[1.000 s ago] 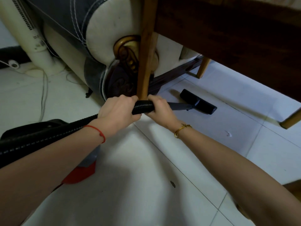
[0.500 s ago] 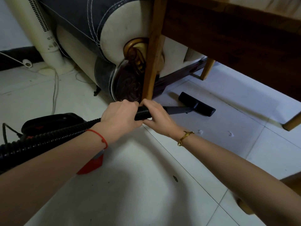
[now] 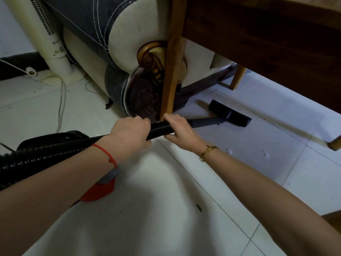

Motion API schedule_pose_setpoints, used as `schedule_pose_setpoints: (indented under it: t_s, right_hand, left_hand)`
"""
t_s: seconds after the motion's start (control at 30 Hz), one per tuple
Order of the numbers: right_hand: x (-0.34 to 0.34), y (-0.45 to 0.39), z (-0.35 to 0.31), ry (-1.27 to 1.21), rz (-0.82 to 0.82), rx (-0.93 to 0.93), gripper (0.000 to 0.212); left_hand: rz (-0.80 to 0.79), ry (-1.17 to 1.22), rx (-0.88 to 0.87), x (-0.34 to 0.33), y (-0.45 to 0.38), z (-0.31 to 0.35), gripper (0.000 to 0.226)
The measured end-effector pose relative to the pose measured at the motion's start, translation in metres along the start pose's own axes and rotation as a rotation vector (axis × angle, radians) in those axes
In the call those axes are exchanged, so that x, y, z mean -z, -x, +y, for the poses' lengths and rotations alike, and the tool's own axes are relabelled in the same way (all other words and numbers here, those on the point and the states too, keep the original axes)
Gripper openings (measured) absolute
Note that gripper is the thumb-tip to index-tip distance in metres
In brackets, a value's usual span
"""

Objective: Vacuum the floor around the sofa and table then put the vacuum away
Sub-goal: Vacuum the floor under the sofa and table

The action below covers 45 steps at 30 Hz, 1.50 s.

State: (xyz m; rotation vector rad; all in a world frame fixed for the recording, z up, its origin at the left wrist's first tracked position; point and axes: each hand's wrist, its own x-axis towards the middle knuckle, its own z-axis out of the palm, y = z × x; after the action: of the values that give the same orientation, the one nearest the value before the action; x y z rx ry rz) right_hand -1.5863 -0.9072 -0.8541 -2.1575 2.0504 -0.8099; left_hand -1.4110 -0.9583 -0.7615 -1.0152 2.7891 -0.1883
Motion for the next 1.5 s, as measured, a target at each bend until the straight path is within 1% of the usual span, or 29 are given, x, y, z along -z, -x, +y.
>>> schedule_pose_setpoints:
  t_s: [0.1, 0.3, 0.4, 0.53, 0.63, 0.73, 0.9, 1.07, 1.23, 1.33, 1.5]
  right_hand:
    - [-0.002, -0.006, 0.010, 0.005, 0.009, -0.006, 0.024]
    - [-0.003, -0.018, 0.041, 0.011, 0.007, -0.028, 0.025]
    - [-0.003, -0.023, 0.059, -0.005, 0.003, -0.021, 0.030]
    - [0.002, -0.032, 0.090, -0.003, -0.026, -0.078, 0.023]
    - [0.008, -0.038, 0.110, -0.045, -0.043, -0.134, 0.025]
    - [0.012, -0.044, 0.128, -0.050, -0.043, -0.132, 0.027]
    - [0.015, -0.059, 0.151, -0.009, -0.050, -0.130, 0.021]
    - [0.011, -0.078, 0.151, -0.047, -0.050, -0.082, 0.022]
    - [0.007, -0.090, 0.135, -0.134, -0.079, -0.033, 0.032]
    - [0.003, -0.093, 0.126, -0.132, -0.112, -0.040, 0.030]
    - [0.000, -0.088, 0.105, -0.100, -0.132, -0.034, 0.033]
  left_hand:
    - [0.008, -0.006, -0.012, -0.006, -0.010, 0.001, 0.040]
    - [0.098, 0.043, -0.080, -0.027, -0.037, 0.004, 0.032]
    - [0.110, 0.081, -0.091, -0.035, -0.056, 0.010, 0.032]
    - [0.119, 0.143, -0.091, -0.042, -0.085, 0.020, 0.035]
    - [0.125, 0.217, -0.099, -0.045, -0.107, 0.028, 0.034]
    - [0.114, 0.279, -0.097, -0.047, -0.127, 0.035, 0.033]
    - [0.137, 0.317, -0.077, -0.047, -0.151, 0.036, 0.034]
    - [0.134, 0.332, -0.039, -0.045, -0.158, 0.023, 0.034]
    - [0.110, 0.323, 0.000, -0.044, -0.150, 0.010, 0.037]
    - [0.113, 0.297, 0.012, -0.044, -0.140, 0.004, 0.037]
    - [0.120, 0.285, 0.002, -0.040, -0.116, -0.007, 0.037]
